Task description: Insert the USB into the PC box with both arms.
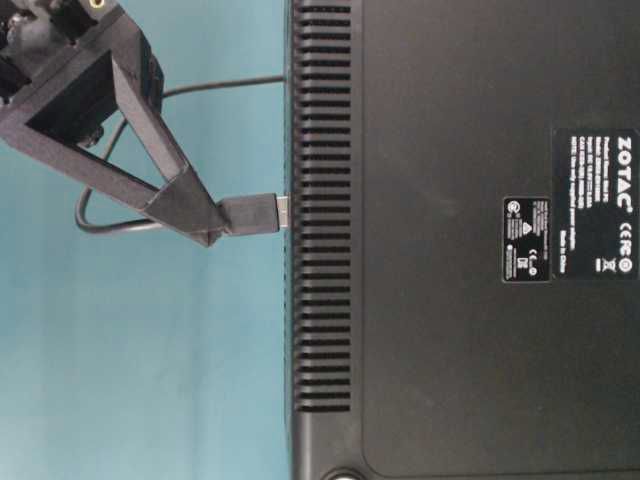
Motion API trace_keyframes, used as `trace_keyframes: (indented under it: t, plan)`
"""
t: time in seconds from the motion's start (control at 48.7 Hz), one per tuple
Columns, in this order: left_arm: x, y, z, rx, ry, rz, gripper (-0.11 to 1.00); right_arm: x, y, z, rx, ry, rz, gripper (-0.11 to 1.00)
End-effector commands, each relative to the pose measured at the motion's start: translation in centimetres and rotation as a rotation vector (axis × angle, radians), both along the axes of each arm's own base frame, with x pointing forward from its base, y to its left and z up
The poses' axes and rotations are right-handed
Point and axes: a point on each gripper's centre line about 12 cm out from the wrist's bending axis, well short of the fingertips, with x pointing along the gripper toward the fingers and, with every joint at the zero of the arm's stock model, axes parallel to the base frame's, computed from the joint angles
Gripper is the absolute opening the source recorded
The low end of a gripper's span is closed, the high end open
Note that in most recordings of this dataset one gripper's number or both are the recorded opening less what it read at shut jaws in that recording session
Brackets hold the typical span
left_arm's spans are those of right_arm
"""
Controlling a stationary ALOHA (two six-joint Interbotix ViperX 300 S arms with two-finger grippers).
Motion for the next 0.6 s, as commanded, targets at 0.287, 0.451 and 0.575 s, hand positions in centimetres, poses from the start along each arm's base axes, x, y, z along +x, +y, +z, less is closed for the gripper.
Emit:
trace_keyframes:
  t: [0.287,0.451,0.575]
  plan:
    - [0.2,0.0,0.5,0.000,-0.011,0.002,0.00,-0.4,2.4,0.0,0.064,0.014,0.021,0.11]
    - [0.1,0.0,0.4,0.000,-0.009,0.002,0.00,-0.4,1.4,-0.4,0.048,0.023,0.004,0.11]
    - [0.1,0.0,0.5,0.000,-0.012,0.002,0.00,-0.4,-0.1,-0.9,0.028,0.030,-0.027,0.11]
